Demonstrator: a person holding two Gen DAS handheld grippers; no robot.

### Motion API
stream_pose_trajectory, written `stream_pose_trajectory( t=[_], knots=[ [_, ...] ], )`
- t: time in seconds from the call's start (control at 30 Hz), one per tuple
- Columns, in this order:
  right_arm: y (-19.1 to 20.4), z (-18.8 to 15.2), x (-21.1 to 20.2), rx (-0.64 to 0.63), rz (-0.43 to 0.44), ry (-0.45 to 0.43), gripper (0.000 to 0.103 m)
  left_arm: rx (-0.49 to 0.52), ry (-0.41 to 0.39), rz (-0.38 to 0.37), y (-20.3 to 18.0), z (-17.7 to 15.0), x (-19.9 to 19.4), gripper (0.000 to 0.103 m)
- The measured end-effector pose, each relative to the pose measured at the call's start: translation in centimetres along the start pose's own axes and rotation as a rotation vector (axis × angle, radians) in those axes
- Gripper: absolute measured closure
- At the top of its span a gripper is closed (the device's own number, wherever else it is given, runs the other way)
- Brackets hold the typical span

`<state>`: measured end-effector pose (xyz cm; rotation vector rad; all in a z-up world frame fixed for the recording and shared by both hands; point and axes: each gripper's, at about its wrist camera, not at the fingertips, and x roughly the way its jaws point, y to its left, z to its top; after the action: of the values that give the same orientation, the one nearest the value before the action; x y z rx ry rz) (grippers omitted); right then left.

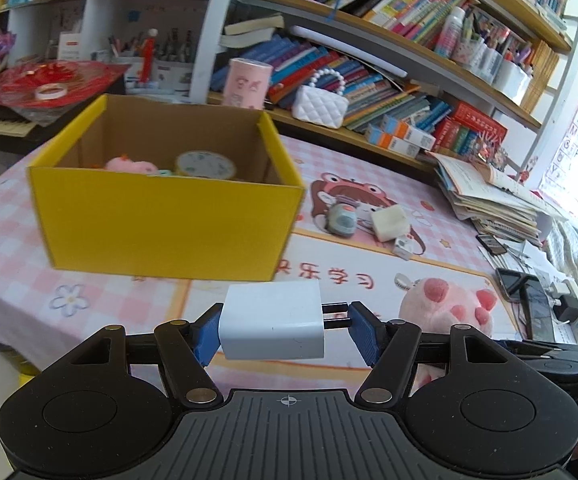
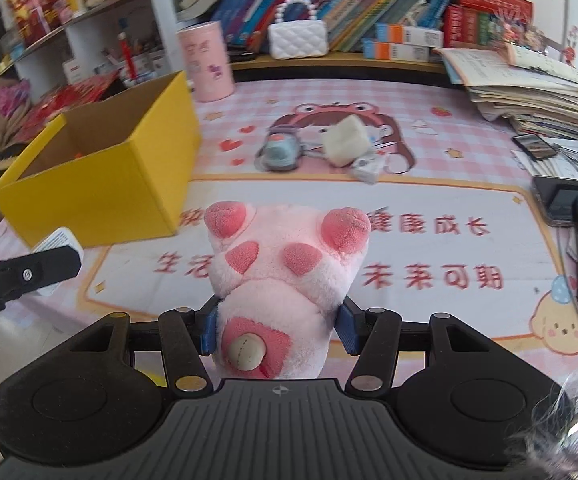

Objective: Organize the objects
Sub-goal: 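Carry the white charger and pink pig plush over the yellow box with both grippers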

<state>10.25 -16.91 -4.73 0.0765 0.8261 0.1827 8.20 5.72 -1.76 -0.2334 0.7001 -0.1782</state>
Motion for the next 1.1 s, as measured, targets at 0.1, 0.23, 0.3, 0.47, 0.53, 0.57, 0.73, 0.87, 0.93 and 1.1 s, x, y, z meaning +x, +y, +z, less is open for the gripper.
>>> stream_pose_trajectory(
  t=[0.1,0.23,0.3,0.47,0.53,0.57,0.73,0.87,0.93,1.1],
  knots=[
    [1.7,-0.7,-0.3,-0.021,0.015,0.008,0.051,-0.011,-0.004,0.01,1.2,-0.4,-1.1,0.038],
    [4.0,-1.6,-0.6,-0.043,0.034,0.016,0.051,-0.022,-0.013,0.02,2.8,-0.9,-2.8,0.038],
    [5.0,-2.0,-0.8,-0.053,0.043,0.017,0.051,-0.024,-0.02,0.025,3.5,-1.0,-3.5,0.038],
    [7.9,-3.0,-1.4,-0.078,0.072,0.014,0.051,-0.032,-0.034,0.043,5.3,-1.5,-5.5,0.038],
    [9.0,-3.4,-1.8,-0.085,0.081,0.01,0.051,-0.032,-0.045,0.047,6.0,-1.6,-6.3,0.038],
    [9.4,-3.5,-1.9,-0.087,0.084,0.007,0.05,-0.031,-0.052,0.049,6.2,-1.7,-6.7,0.038],
    [11.4,-4.2,-2.4,-0.095,0.096,-0.002,0.05,-0.028,-0.067,0.053,7.7,-2.2,-8.5,0.038],
    [12.8,-4.8,-2.8,-0.101,0.1,-0.009,0.05,-0.03,-0.073,0.052,8.8,-2.6,-9.4,0.038],
    [13.3,-5.0,-2.9,-0.103,0.1,-0.013,0.05,-0.028,-0.078,0.049,9.2,-2.6,-9.8,0.038],
    [14.4,-5.1,-3.4,-0.112,0.092,-0.027,0.05,-0.024,-0.092,0.038,9.9,-2.5,-10.4,0.038]
  ],
)
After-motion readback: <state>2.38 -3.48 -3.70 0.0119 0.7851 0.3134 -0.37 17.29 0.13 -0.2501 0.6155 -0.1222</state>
